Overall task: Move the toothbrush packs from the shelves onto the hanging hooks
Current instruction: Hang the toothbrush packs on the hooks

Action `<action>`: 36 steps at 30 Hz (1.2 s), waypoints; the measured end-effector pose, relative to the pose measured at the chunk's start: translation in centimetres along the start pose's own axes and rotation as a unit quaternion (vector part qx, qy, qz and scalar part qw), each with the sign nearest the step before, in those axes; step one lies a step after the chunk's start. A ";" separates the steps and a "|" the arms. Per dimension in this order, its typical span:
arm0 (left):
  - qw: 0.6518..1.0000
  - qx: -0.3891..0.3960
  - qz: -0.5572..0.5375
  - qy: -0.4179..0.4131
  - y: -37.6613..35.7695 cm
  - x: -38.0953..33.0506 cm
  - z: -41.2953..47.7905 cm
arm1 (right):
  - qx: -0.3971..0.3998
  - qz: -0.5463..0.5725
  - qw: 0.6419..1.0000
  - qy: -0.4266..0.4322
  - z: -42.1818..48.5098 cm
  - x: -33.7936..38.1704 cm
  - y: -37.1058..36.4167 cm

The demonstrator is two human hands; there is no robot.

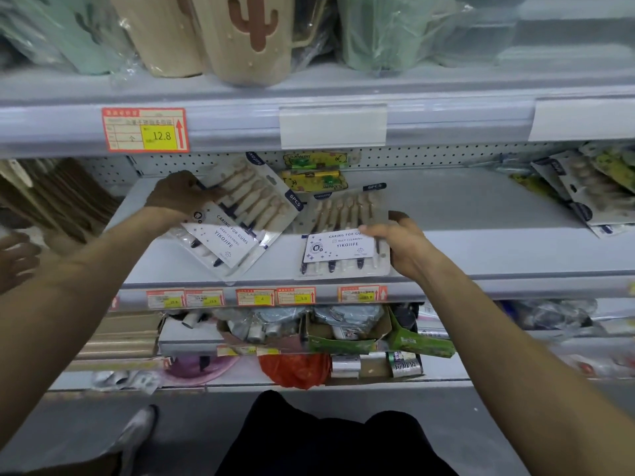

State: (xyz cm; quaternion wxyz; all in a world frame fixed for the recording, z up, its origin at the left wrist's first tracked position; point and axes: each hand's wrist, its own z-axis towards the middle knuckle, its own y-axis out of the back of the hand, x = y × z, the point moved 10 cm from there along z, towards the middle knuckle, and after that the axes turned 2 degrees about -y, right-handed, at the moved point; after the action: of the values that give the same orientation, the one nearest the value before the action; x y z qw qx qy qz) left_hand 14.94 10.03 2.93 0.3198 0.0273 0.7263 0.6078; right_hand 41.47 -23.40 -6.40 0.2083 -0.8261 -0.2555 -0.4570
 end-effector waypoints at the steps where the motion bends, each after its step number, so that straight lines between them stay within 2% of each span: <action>1: 1.000 0.010 -0.023 -0.006 0.3 0.0 -0.3 | -0.005 -0.016 1.000 0.012 -0.2 0.1 -0.4; 3: 0.996 0.042 -0.078 -0.016 0.6 0.2 -0.9 | -0.009 -0.042 0.999 0.020 -0.6 -0.1 -1.3; 5: 0.987 0.064 -0.145 -0.024 0.7 0.6 -1.4 | -0.003 -0.012 1.000 0.011 -1.3 -0.2 -1.9; 8: 0.972 0.035 -0.232 -0.019 1.1 1.2 -1.5 | -0.017 0.017 0.999 0.023 -2.5 0.2 -1.2; 11: 0.945 0.030 -0.325 0.015 0.1 0.9 -1.7 | -0.067 0.020 0.996 0.060 -4.4 1.0 1.4; 18: 0.919 0.107 -0.378 -0.018 -6.8 -8.0 -4.6 | -0.162 0.090 0.978 0.092 -9.0 0.1 11.6; 23: 0.887 0.170 -0.428 0.031 -14.9 -17.8 -8.9 | -0.241 0.126 0.955 0.122 -13.8 -1.5 22.6; 26: 0.883 0.201 -0.421 0.043 -19.3 -25.3 -12.2 | -0.281 0.140 0.941 0.126 -17.1 -2.5 30.7; 29: 0.890 0.229 -0.393 -0.006 -23.4 -34.4 -16.7 | -0.325 0.144 0.926 0.124 -21.0 -3.7 39.5; 36: 0.875 0.278 -0.388 -0.088 -33.6 -54.8 -28.5 | -0.416 0.210 0.879 0.101 -30.5 -6.8 60.0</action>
State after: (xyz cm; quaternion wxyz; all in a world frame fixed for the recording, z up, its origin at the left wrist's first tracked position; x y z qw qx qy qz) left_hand 56.03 -46.87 -2.07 0.5717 -0.1153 0.7864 0.2035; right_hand 55.34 -89.52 -3.82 -0.0384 -0.8204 0.1600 -0.5476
